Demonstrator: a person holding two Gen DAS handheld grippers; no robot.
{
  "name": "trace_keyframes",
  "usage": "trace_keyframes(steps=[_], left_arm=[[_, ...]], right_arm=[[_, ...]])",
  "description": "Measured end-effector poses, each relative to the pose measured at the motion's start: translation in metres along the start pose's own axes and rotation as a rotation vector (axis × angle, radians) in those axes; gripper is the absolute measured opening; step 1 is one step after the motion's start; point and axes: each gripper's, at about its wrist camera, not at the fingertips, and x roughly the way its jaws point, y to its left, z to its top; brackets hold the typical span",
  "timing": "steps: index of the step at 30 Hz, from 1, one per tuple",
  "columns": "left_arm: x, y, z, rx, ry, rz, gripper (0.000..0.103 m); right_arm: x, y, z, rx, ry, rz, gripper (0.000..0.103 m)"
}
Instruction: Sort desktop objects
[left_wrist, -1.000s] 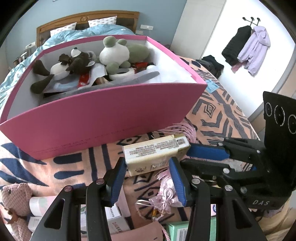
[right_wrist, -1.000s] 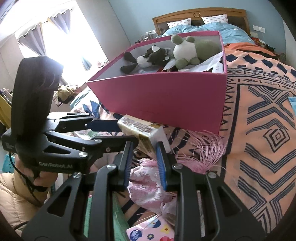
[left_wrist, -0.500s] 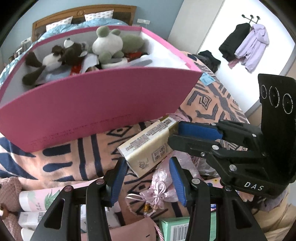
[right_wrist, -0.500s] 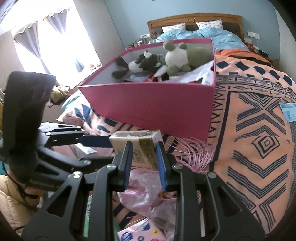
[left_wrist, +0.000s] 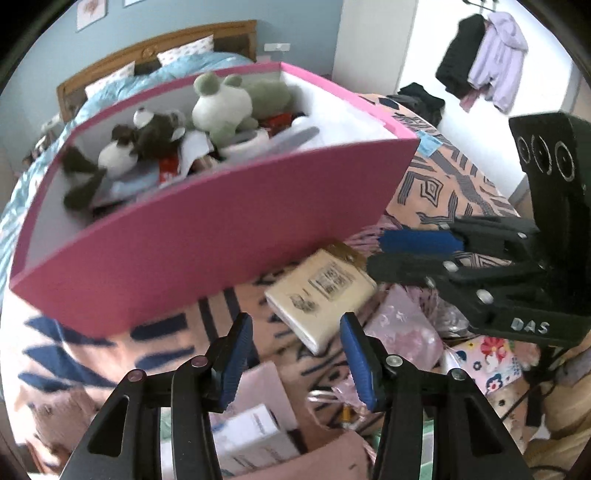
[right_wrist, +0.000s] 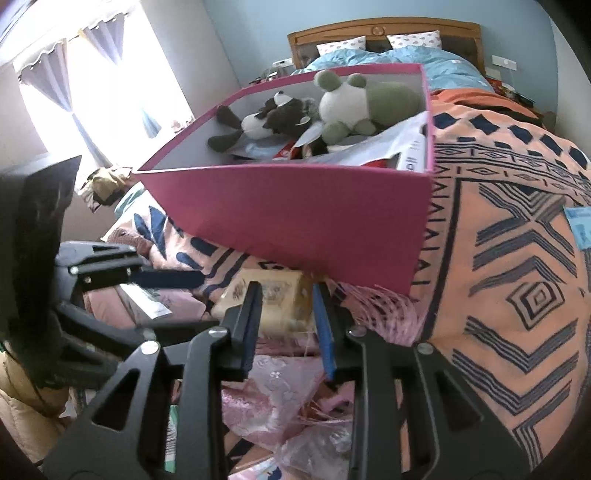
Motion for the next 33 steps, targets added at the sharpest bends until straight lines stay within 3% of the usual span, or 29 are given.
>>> trace_keyframes(steps=[7, 11, 24, 33], left_arm=[[0.027, 0.010, 0.016, 0.014, 0.053, -0.063, 0.053], [0.033, 0.018, 0.022, -0.008, 0.096, -0.151, 0.057], [0.042, 0.000, 0.022, 0.062, 0.182, -0.198, 0.062], [0.030, -0.007, 0.001, 0.070, 0.180, -0.192, 0.062]], right_arm=[[-0.002, 0.005, -0.014, -0.012, 0.055, 0.012, 0.031], [0.002, 0.005, -0.018, -0.011, 0.074, 0.002, 0.031], [0.012, -0.003, -0.020, -0.044, 0.083, -0.072, 0.031], [0.012, -0.008, -0.016, -0.028, 0.061, -0.066, 0.031]])
